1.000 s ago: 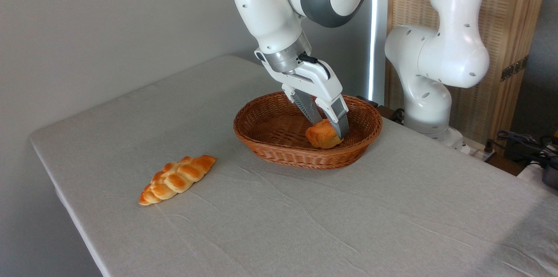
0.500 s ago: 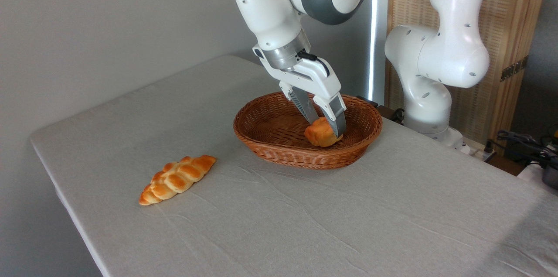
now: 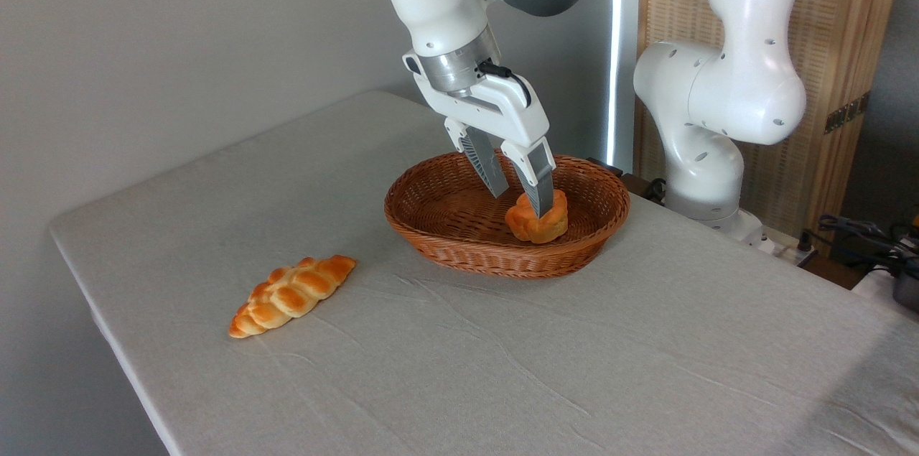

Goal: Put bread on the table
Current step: 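Close the gripper fingers around the round golden bun in the basket, then lift the held bun up out of the basket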

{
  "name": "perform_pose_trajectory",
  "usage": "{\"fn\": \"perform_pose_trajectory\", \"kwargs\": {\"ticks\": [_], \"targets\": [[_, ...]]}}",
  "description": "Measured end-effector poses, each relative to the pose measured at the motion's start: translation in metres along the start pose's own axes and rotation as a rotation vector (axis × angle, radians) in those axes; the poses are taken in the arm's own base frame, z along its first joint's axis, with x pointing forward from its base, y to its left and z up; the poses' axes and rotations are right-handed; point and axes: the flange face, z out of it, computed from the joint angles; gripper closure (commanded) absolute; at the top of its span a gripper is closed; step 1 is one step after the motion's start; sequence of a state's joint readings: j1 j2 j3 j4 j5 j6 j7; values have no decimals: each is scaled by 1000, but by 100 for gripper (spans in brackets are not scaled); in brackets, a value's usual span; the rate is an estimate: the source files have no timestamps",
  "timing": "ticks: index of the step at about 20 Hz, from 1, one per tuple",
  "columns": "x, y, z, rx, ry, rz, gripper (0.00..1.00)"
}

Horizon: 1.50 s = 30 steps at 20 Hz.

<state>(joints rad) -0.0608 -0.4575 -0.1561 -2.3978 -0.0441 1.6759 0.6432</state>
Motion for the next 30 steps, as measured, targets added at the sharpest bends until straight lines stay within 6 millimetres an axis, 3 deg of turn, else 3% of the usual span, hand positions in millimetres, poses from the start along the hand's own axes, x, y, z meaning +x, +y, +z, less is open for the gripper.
{"fn": "perform_pose_trajectory", "kwargs": {"ticks": [11,15,16,22,23,30], "targets": [[3,4,37,-33,-54,14,0],[4,6,42,-34,-58,18,0],[4,6,42,-34,-58,18,8],[4,6,43,-35,-58,18,76],[4,6,43,-35,-59,18,82],[7,8,46,-39,-67,28,90]]}}
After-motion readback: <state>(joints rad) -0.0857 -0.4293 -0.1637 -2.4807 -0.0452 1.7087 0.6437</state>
